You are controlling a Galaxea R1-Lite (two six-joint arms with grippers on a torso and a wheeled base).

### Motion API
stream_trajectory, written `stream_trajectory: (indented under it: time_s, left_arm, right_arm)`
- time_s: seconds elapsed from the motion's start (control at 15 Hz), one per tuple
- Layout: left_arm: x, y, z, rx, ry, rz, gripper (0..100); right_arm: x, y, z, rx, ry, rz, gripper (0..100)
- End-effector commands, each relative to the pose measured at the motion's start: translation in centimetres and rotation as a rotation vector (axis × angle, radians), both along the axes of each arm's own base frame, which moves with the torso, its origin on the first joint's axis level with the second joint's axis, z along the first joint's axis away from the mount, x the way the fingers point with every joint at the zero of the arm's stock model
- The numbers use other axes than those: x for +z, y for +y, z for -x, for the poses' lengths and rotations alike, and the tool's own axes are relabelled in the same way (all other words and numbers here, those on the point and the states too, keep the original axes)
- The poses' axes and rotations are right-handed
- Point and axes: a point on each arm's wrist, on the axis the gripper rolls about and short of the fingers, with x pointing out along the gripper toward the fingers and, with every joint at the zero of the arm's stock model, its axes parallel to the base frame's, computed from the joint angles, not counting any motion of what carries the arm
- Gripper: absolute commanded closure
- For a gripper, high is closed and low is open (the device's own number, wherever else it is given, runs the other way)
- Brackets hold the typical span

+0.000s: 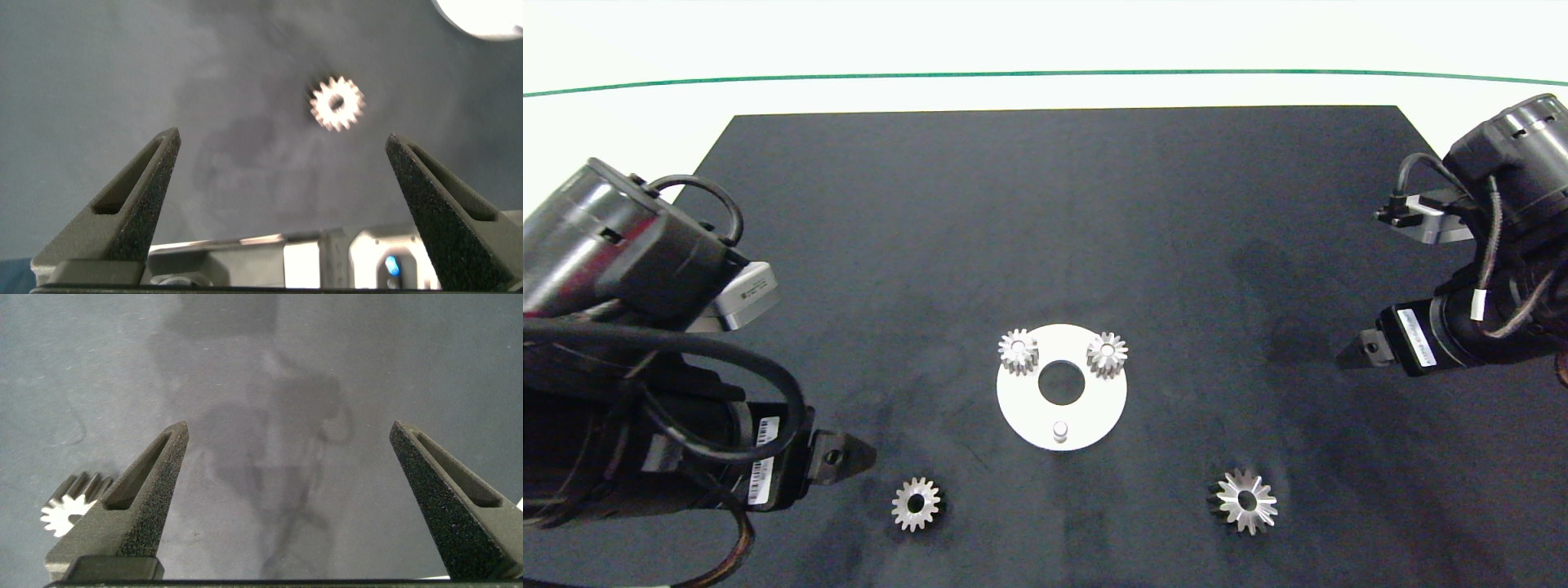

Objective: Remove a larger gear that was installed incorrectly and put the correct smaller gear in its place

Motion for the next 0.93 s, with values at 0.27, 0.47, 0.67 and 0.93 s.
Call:
stream_trajectory:
  time_s: [0.27,0.47,0.67,0.93]
  left_arm:
    - [-2.0,-3.4,-1.0,0.028,0.059,-0.021,0]
    - [-2.7,-4.8,-0.8,0.016,0.085,-0.021,0]
    - [-4.4,-5.6,-0.5,0.005,0.09,-0.102,0]
    - [-5.5,-6.8,-0.8,-0.002,0.073,-0.104,0]
  right_arm:
    - [-0.1,-0.2,0.0,-0.01,0.007,0.003,0]
    - [-0.2,-0.2,-0.1,-0.01,0.008,0.003,0]
    - [-0.2,-0.2,-0.1,-0.011,0.008,0.002,0]
    - [-0.3,-0.1,-0.1,-0.01,0.011,0.001,0]
